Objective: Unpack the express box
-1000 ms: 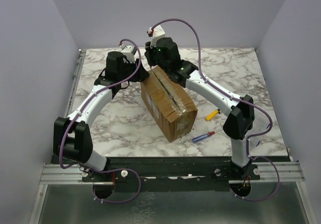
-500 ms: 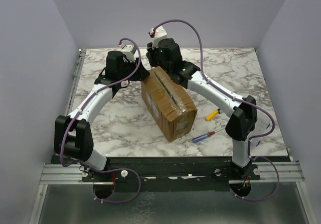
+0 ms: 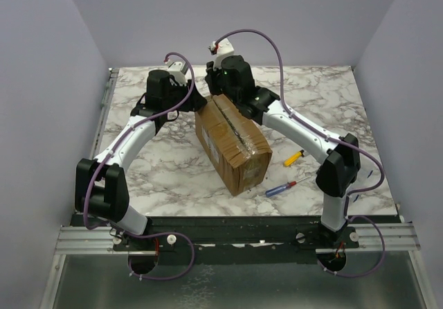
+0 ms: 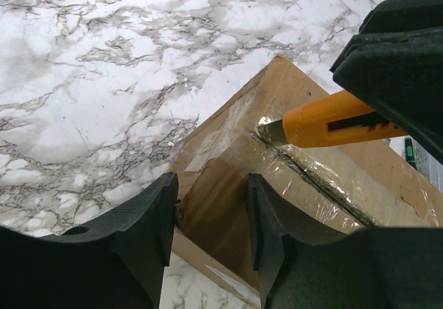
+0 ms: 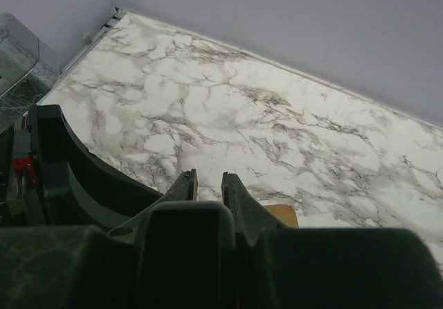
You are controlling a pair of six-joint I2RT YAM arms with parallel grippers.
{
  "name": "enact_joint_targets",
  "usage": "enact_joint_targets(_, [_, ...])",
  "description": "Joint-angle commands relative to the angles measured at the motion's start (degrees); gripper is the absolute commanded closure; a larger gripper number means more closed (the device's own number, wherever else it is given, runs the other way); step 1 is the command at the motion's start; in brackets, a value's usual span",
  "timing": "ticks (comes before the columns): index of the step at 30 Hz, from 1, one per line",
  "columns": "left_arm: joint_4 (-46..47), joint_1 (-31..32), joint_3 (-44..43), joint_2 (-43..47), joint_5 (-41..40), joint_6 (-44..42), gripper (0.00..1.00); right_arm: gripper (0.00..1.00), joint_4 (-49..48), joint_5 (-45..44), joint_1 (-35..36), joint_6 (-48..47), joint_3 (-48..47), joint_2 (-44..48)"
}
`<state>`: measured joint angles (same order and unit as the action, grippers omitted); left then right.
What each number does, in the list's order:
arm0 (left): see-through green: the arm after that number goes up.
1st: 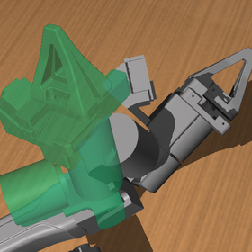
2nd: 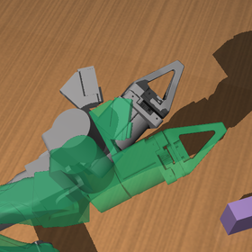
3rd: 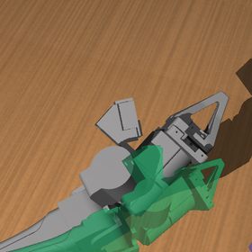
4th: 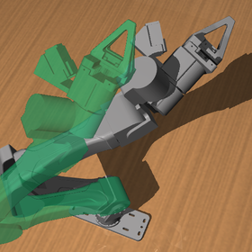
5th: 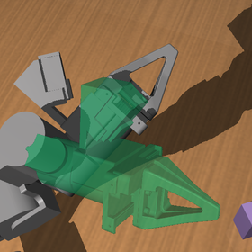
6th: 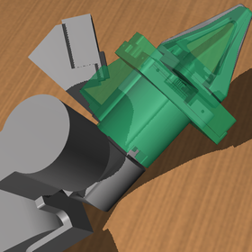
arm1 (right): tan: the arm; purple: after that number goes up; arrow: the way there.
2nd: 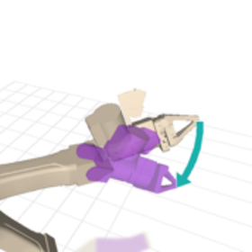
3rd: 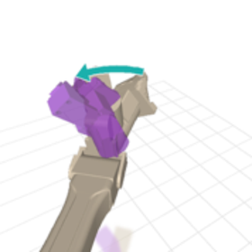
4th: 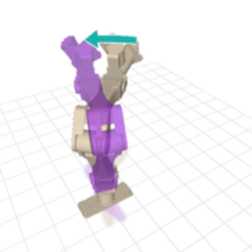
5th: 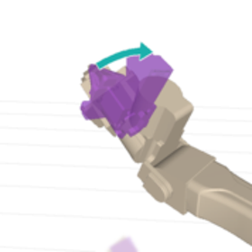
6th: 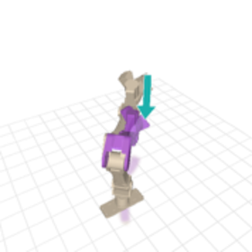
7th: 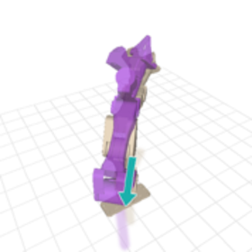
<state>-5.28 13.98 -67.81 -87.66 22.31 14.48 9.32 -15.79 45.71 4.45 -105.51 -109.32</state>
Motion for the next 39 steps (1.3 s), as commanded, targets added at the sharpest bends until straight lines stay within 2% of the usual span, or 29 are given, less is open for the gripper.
enact_joint_targets(1, [-11.3, -1.1, 2.9, -5.1, -8.0, -1.7, 0.59, 1.00, 5.5, -1.9, -0.2, 0.5, 1.8, 3.1])
enact_joint_targets(39, [-11.6, -1.1, 2.9, -3.5, -8.5, -1.3, 0.59, 0.99, 11.8, -3.5, 2.9, 5.6, 12.9, 15.2])
